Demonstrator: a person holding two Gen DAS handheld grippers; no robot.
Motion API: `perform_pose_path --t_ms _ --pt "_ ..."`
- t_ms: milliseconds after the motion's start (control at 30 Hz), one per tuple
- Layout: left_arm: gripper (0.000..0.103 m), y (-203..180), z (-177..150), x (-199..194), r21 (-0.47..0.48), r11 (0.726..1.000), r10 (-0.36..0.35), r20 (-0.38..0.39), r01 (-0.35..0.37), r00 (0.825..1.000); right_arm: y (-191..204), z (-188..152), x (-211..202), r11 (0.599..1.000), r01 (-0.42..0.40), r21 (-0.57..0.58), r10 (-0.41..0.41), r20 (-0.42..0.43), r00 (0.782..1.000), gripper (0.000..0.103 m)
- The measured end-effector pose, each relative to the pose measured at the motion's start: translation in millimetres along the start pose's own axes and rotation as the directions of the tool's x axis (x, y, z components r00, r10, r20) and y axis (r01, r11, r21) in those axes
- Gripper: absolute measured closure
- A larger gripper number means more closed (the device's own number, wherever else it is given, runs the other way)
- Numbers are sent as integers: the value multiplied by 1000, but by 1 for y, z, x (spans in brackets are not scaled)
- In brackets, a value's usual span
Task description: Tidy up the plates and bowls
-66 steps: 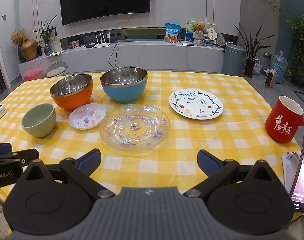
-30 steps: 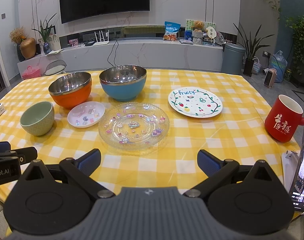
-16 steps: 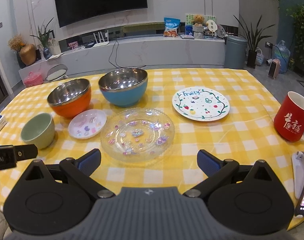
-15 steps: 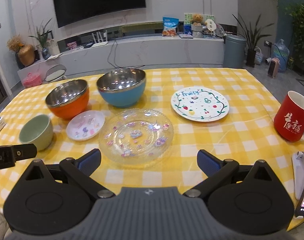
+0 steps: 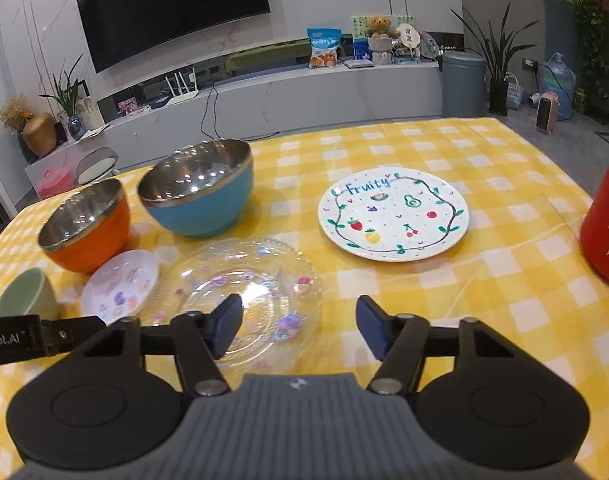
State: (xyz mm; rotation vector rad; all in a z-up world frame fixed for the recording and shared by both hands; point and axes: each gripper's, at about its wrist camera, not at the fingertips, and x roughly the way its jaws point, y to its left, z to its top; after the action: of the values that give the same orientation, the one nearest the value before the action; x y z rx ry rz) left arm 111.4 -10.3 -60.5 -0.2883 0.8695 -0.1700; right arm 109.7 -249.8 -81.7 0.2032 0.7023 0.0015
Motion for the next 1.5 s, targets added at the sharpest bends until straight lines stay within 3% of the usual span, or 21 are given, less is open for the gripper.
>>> perform_pose_path --t_ms 200,433,633,700,800,933,1500 --pt "58 4 -1 21 -56 998 -21 3 21 1000 -16 1 23 998 -41 57 42 -10 999 50" --pt "63 0 -4 36 -53 998 -18 1 18 1000 -27 0 36 994 -62 92 62 -1 998 51" --pt "72 -3 -5 40 -47 998 -37 16 38 999 -34 1 38 988 -83 128 82 13 997 61" --pt "77 -2 -5 40 -42 999 -31 20 32 999 -34 1 39 986 -104 132 104 6 995 72" --pt "86 1 -5 41 -54 998 -35 19 36 999 -31 -1 39 985 -117 124 118 5 993 81" --pt "89 4 -4 40 -64 997 -43 24 44 999 -30 -3 41 982 -130 135 130 3 991 90" --pt "93 10 -9 -1 -28 1000 11 37 -10 999 -21 -9 11 969 -175 177 186 -51 981 94"
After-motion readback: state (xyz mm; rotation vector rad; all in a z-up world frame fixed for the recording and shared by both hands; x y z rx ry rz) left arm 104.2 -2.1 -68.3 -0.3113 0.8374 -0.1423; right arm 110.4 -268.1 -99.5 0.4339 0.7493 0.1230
